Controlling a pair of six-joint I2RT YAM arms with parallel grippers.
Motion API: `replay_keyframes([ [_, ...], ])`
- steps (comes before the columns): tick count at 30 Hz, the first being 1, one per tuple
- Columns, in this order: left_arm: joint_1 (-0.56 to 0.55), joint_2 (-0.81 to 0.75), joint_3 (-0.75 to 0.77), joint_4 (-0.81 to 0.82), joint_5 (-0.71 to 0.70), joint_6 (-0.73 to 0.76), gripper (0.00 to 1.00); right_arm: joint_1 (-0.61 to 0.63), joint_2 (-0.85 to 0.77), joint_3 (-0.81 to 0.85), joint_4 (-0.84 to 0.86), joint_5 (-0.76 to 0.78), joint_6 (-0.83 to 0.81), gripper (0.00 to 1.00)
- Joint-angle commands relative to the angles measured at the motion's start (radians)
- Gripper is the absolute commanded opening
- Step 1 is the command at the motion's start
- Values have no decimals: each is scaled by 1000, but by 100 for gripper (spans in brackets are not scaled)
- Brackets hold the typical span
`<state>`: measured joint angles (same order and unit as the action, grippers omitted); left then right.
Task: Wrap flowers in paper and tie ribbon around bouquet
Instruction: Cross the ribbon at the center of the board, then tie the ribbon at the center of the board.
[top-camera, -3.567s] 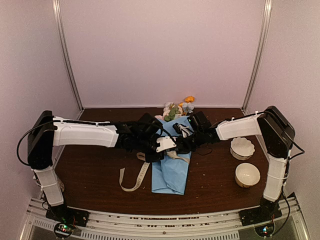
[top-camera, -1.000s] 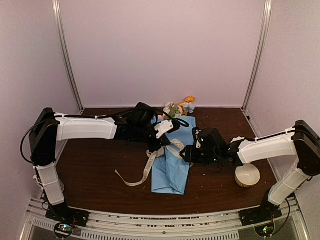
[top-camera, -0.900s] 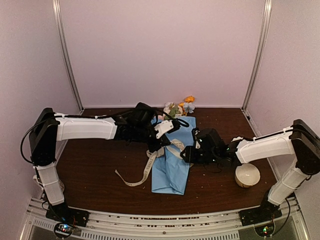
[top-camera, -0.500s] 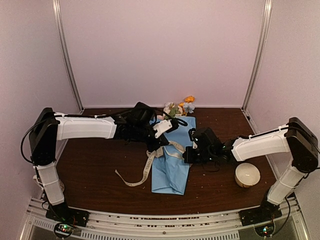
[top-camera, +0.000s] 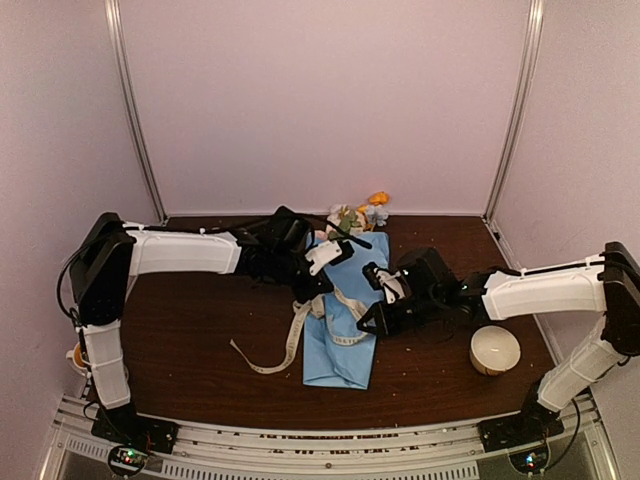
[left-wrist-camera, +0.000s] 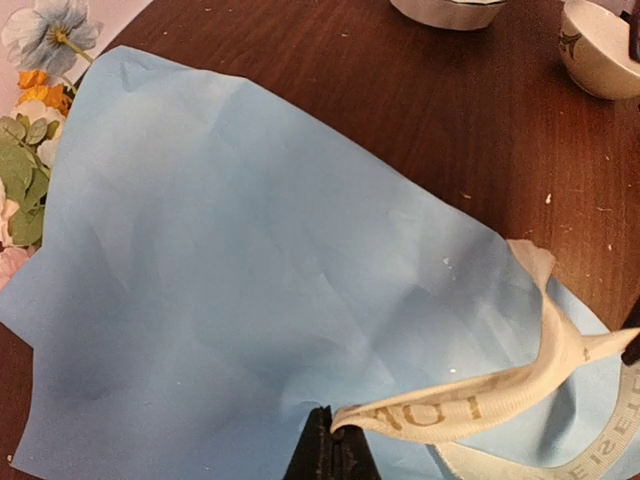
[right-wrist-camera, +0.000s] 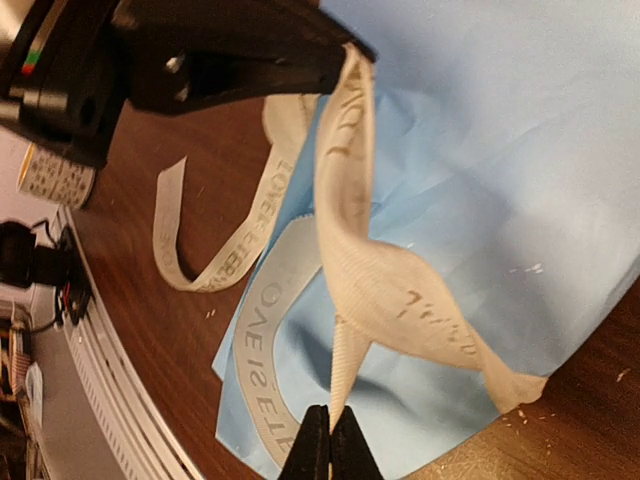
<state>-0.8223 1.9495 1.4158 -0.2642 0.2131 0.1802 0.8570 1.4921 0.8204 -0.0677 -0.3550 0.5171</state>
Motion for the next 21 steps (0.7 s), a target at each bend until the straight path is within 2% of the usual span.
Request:
replay_keyframes([
  [1, 19, 13, 14, 16, -39, -14, 0, 5, -30, 26, -147, -240, -133, 2],
  [4, 18, 14, 3, 22, -27, -12, 0, 2, -33, 34, -204, -266, -178, 1],
  [7, 19, 13, -5, 21, -3, -11, 2, -11, -34, 43, -251, -203, -184, 0],
  [10, 20, -15, 0, 7, 42, -13, 41, -36, -19, 48, -234, -173, -146, 0],
  [15, 38, -139, -17, -82, 141, -12, 80, -55, 11, 88, -233, -115, -127, 0],
  [18, 43, -229, -101, -144, 155, -23, 94, -63, 33, 109, -236, -119, -130, 0],
  [21, 43, -275, -233, -173, 124, -80, 97, -65, 43, 124, -239, -123, -142, 0],
])
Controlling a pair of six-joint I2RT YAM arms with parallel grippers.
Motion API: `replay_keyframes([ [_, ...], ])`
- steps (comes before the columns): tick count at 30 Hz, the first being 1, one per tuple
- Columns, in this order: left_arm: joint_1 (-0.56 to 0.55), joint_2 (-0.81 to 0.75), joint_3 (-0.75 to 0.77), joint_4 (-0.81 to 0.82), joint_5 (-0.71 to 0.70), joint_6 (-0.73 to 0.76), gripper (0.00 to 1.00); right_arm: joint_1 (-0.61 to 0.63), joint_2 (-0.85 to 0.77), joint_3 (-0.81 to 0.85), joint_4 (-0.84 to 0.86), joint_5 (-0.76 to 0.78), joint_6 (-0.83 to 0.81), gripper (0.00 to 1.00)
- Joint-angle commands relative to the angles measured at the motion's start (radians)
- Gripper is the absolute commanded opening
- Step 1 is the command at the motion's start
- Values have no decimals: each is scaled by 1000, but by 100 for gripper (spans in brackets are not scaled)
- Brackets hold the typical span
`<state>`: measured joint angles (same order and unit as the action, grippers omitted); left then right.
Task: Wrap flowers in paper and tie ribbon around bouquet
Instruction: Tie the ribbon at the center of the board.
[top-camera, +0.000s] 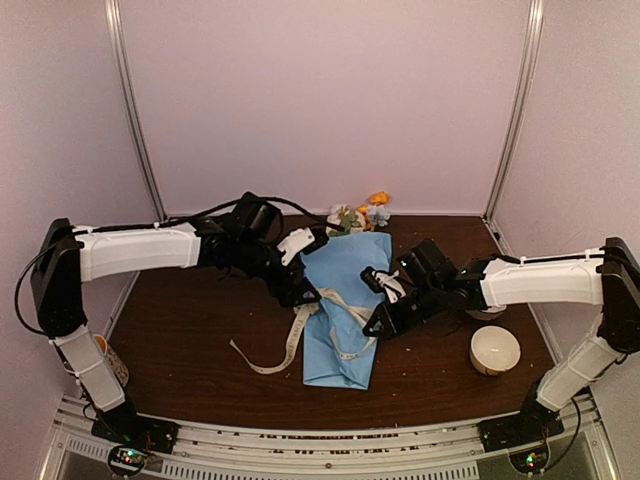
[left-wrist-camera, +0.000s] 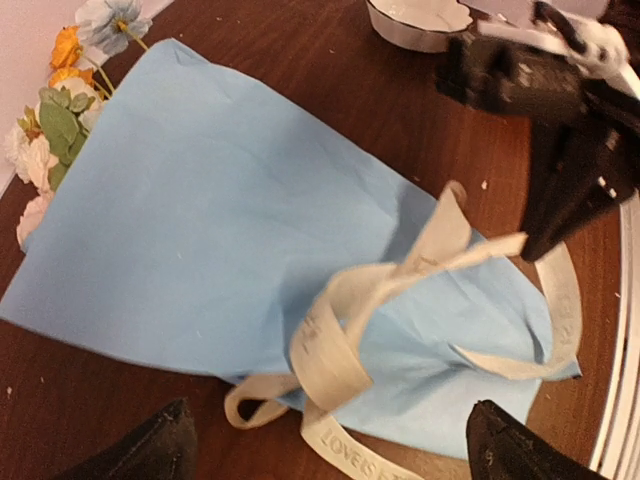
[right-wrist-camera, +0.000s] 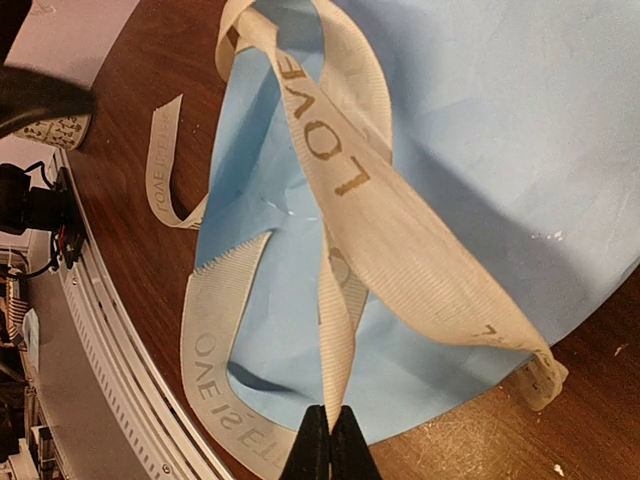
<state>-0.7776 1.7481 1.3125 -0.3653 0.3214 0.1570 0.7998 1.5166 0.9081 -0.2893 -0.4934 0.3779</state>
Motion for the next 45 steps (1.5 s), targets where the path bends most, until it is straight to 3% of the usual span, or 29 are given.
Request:
replay_keyframes([
  [1, -2, -82, -174, -82, 5, -84, 96, -7, 22, 42, -19, 14, -6, 0],
  [5, -45, -96, -306, -92, -20, -169, 88, -10, 25, 56, -21, 7, -13, 0],
  [8, -104, -78, -342, -103, -43, -192, 74, -10, 26, 69, -40, 21, -18, 0],
  [16, -161, 5, -355, -138, -148, -214, 73, -19, 7, 74, -41, 16, -8, 0],
  [19, -161, 67, -324, -179, -177, -224, 49, -41, -12, 74, -34, -12, 18, 0],
  [22, -157, 82, -319, -188, -229, -252, 6, -70, -37, 75, -35, -16, 27, 0],
  [23, -150, 77, -320, -192, -257, -266, 0, -79, -46, 80, -39, -24, 26, 0],
  [29, -10, -35, -370, -188, -395, -356, 0, -151, -140, 121, -113, -69, 1, 0],
  [34, 81, -125, -407, -155, -421, -374, 0, -178, -277, 153, -147, -104, -52, 0],
  [39, 102, -138, -386, -147, -447, -365, 0, -179, -347, 171, -85, -196, -45, 0],
  [45, 103, -160, -362, -129, -426, -346, 0, -180, -305, 200, 2, -157, -27, 0],
])
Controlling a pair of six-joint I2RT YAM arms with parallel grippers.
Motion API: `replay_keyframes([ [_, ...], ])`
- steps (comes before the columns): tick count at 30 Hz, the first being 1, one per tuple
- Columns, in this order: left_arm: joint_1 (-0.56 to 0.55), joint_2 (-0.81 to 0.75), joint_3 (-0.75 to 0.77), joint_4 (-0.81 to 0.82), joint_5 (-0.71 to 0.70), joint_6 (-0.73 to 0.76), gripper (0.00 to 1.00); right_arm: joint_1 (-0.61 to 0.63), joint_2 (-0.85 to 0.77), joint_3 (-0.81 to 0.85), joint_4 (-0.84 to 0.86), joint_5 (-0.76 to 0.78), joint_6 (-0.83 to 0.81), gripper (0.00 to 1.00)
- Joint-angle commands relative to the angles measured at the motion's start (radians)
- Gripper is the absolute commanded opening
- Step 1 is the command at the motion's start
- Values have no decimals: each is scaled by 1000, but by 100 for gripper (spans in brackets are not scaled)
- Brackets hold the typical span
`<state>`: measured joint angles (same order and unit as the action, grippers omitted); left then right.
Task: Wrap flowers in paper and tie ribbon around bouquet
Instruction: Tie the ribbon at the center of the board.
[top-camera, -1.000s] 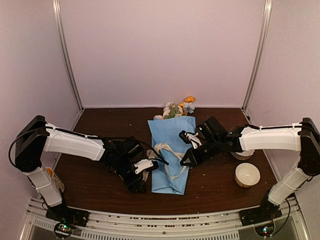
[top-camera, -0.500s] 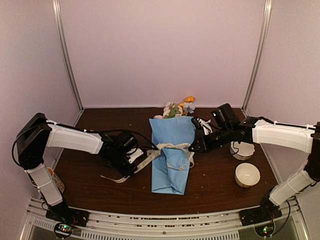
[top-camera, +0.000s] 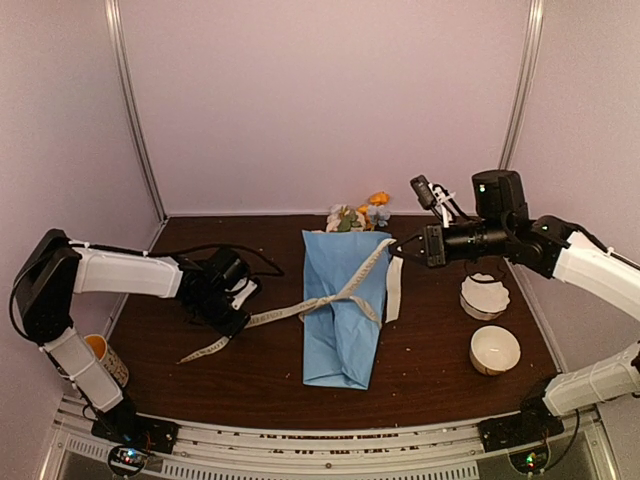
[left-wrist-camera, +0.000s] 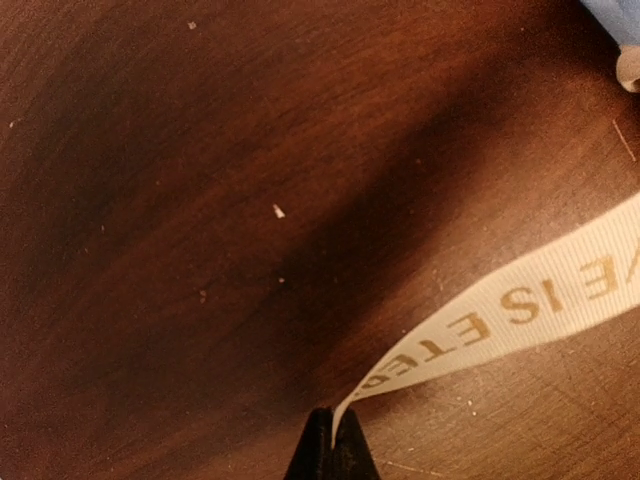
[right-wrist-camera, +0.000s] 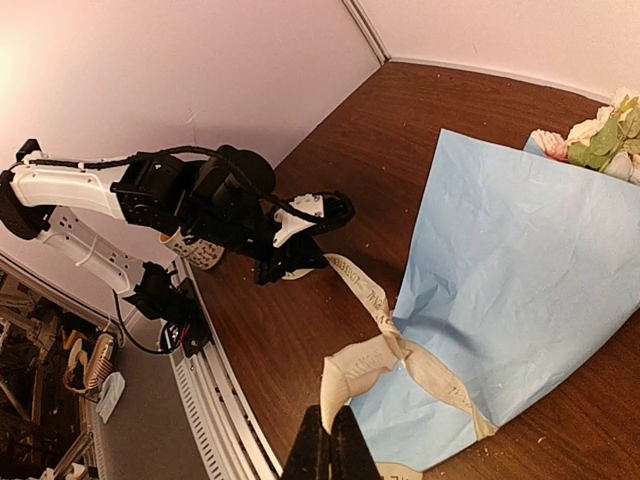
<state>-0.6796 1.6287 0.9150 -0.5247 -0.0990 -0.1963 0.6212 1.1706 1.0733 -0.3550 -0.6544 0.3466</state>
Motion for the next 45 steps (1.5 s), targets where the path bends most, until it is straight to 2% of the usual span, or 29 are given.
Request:
replay_keyframes([
  [1, 3, -58, 35, 36, -4, 10, 0, -2, 63, 53, 67, 7, 3, 0],
  [9, -60, -252, 42, 155, 26, 52, 0, 34, 162, 173, 89, 56, -8, 0],
  [15, -63, -186, 70, 187, 54, 61, 0, 129, 180, 296, 107, 26, -49, 0],
  [23, -64, -118, 88, 206, 81, 64, 0, 154, 187, 339, 155, 23, -31, 0],
  [32, -74, -212, 51, 246, 70, 69, 0, 153, 228, 353, 108, 77, -46, 0],
  [39, -191, -268, 65, 325, 17, 109, 0, 154, 256, 373, 99, 84, -47, 0],
  [45, -212, -267, 89, 366, 15, 116, 0, 153, 274, 381, 94, 90, -46, 0],
])
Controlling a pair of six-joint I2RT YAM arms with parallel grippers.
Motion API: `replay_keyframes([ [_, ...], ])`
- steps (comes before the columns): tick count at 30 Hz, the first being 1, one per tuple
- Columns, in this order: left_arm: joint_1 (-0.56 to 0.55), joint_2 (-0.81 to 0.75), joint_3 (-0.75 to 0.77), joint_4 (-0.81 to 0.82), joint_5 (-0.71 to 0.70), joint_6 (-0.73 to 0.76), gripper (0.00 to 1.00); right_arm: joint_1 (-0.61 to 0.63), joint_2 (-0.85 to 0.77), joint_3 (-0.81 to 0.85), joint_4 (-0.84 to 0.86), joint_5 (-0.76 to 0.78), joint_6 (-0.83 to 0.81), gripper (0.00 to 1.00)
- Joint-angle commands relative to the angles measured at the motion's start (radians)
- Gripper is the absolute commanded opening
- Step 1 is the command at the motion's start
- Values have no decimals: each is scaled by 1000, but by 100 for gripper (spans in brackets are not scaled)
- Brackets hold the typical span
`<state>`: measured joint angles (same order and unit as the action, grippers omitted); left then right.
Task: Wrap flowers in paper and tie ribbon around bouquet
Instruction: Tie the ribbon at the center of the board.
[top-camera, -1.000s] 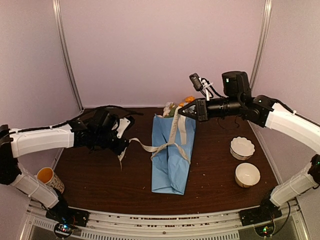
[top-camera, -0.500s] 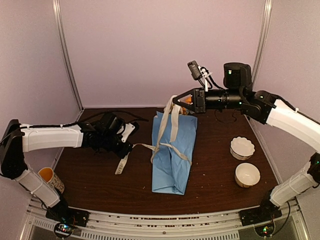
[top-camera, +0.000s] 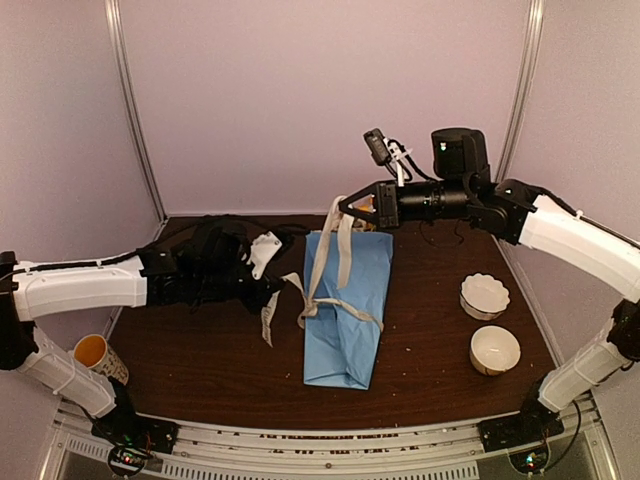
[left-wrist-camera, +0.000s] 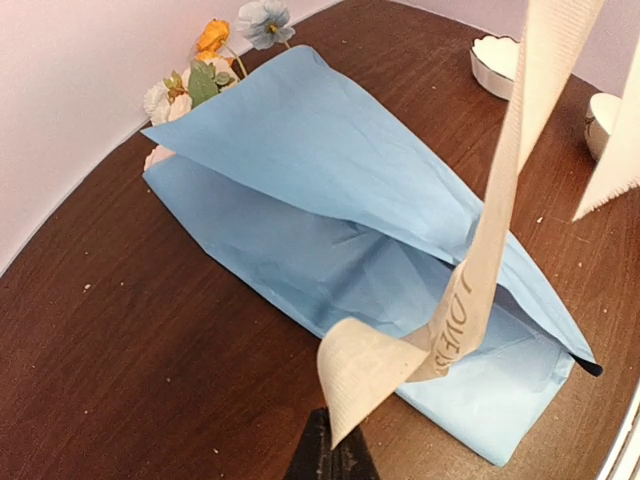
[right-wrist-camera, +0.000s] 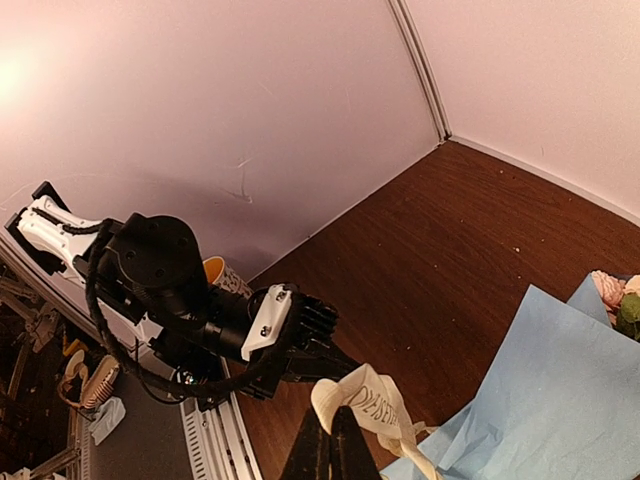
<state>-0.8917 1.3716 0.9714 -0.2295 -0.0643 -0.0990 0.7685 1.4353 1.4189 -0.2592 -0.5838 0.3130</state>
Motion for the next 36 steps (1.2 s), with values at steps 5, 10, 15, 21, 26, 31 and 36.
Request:
replay_keyframes([
  [5, 0, 11, 62, 70, -31, 28, 0, 4, 33, 57, -17, 55, -22, 0],
  [10, 86, 25, 89, 86, -34, -11, 0, -74, 75, 80, -6, 80, -8, 0],
  [15, 380, -16, -79, 93, 30, -256, 0, -434, -159, -312, 136, 275, 139, 0],
  [21, 678, -99, -413, 181, 184, -467, 0, -1036, -485, -866, 212, 282, 305, 0],
  [26, 861, -67, -553, 345, 281, -593, 0, -1298, -545, -980, 179, 227, 294, 0],
  [31, 903, -84, -556, 334, 255, -600, 0, -1499, -539, -961, 160, 186, 248, 0],
  [36, 995, -122, -597, 329, 239, -595, 0, -1587, -535, -939, 159, 168, 251, 0],
])
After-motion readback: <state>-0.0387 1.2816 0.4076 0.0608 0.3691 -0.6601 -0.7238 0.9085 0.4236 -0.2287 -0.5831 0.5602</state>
